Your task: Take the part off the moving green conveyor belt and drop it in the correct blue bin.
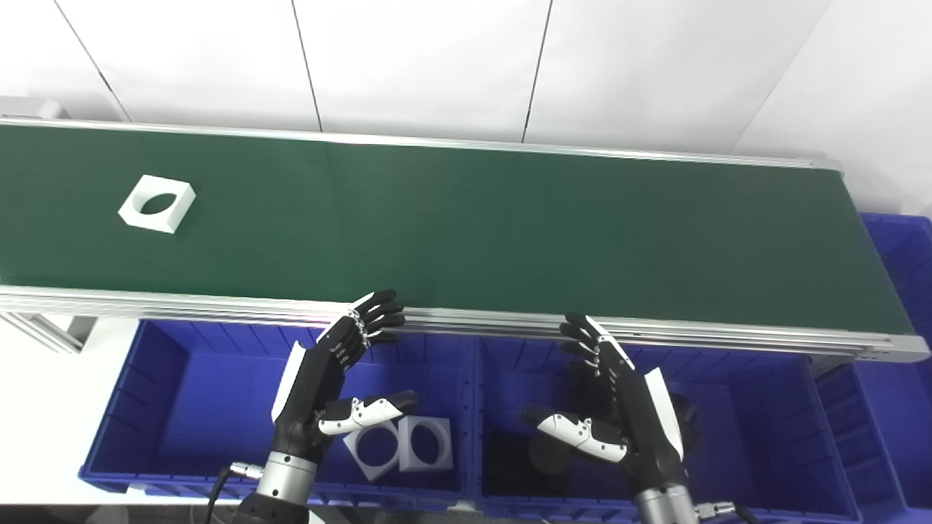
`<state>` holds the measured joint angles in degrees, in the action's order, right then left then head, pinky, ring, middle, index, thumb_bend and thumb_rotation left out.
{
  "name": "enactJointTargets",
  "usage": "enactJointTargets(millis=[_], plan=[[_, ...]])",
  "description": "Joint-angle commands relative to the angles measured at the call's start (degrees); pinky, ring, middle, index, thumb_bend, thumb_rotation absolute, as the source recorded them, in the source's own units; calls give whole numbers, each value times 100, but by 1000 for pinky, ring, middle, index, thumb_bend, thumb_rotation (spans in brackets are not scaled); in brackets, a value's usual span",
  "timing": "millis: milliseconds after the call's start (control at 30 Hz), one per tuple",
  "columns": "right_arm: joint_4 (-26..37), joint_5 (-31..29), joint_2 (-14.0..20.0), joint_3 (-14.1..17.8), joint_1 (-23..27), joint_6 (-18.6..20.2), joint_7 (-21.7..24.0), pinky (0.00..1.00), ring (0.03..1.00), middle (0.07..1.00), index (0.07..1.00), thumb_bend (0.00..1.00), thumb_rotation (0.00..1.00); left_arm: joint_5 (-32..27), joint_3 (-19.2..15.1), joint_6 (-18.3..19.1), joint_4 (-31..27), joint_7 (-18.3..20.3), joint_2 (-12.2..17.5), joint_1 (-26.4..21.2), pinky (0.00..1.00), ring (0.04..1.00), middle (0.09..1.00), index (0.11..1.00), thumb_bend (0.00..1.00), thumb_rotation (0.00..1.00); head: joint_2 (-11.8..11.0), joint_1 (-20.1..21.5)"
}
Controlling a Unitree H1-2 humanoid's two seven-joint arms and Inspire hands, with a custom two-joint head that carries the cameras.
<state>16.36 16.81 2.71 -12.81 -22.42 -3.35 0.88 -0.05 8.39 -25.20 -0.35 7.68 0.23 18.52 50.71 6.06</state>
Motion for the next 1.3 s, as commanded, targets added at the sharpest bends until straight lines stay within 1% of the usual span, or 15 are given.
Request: enactJointTargets(millis=[0, 467, 700, 733, 767, 800, 833, 933, 967, 1000, 1100, 1133, 1167, 1233, 1267], plan=[[122, -36, -22, -36, 45, -157, 18, 754, 813, 854, 881, 706, 356, -14, 17, -171, -73, 34, 44, -76, 685, 759, 800, 815, 811, 303, -4, -9], [130, 120, -71, -106, 64, -86, -15, 721, 794, 849, 877, 702, 351, 40, 8, -172, -127, -23, 124, -67, 687, 760, 796, 817, 808, 316, -22, -63], [78, 151, -79, -99, 80, -138, -44, 714, 783, 842, 874, 702, 361, 96, 12, -172, -135, -77, 132, -73, 683, 758, 794, 816, 815, 336, -43, -92], [57, 145, -71, -94, 82, -158, -47, 714, 783, 842, 874, 702, 361, 96, 20, -172, -143, -77, 131, -72, 683, 757, 794, 816, 815, 337, -109, -176], [45, 140, -64, -90, 82, -168, -46, 714, 784, 842, 875, 697, 357, 93, 32, -172, -159, -77, 131, -69, 685, 756, 793, 818, 811, 331, -109, -176], [22, 130, -54, -83, 83, -188, -49, 714, 784, 842, 875, 694, 353, 92, 46, -173, -165, -80, 129, -69, 687, 754, 792, 820, 806, 328, -181, -306], [6, 124, -48, -78, 84, -201, -50, 713, 783, 842, 875, 691, 349, 94, 56, -173, -167, -84, 129, -69, 688, 753, 791, 821, 802, 328, -181, -306], [-41, 21, 5, -45, 64, -273, -25, 709, 786, 843, 877, 694, 368, 220, 123, -173, -308, -180, 150, -64, 684, 744, 790, 815, 810, 345, -330, -700], [-52, -16, 22, -34, 56, -289, -16, 712, 788, 845, 879, 703, 389, 258, 148, -173, -364, -207, 165, -65, 676, 738, 790, 814, 812, 347, -341, -732], [-59, -52, 47, -22, 46, -310, -7, 713, 790, 845, 880, 706, 397, 318, 161, -173, -468, -235, 195, -69, 672, 734, 788, 810, 818, 345, -413, -875], [-68, -120, 102, -6, 31, -343, -2, 716, 791, 846, 884, 699, 386, 470, 174, -171, -713, -265, 301, -98, 675, 739, 799, 811, 831, 369, -475, -980], [-96, -174, 118, 1, 33, -392, -4, 717, 791, 847, 884, 699, 382, 493, 164, -167, -829, -199, 404, -155, 678, 743, 804, 813, 832, 375, -562, -1066], [-117, -214, 131, 4, 34, -429, -8, 715, 790, 845, 882, 703, 370, 505, 160, -164, -909, -154, 481, -197, 693, 770, 822, 825, 829, 376, -562, -1066], [-168, -247, 162, 9, 36, -497, -21, 710, 789, 843, 881, 705, 368, 537, 97, -112, -1117, -9, 716, -336, 711, 800, 837, 843, 816, 379, -648, -1134], [-189, -252, 173, 9, 40, -515, -27, 709, 789, 843, 881, 705, 368, 547, 77, -92, -1164, 25, 775, -373, 713, 803, 838, 844, 815, 379, -677, -1155]])
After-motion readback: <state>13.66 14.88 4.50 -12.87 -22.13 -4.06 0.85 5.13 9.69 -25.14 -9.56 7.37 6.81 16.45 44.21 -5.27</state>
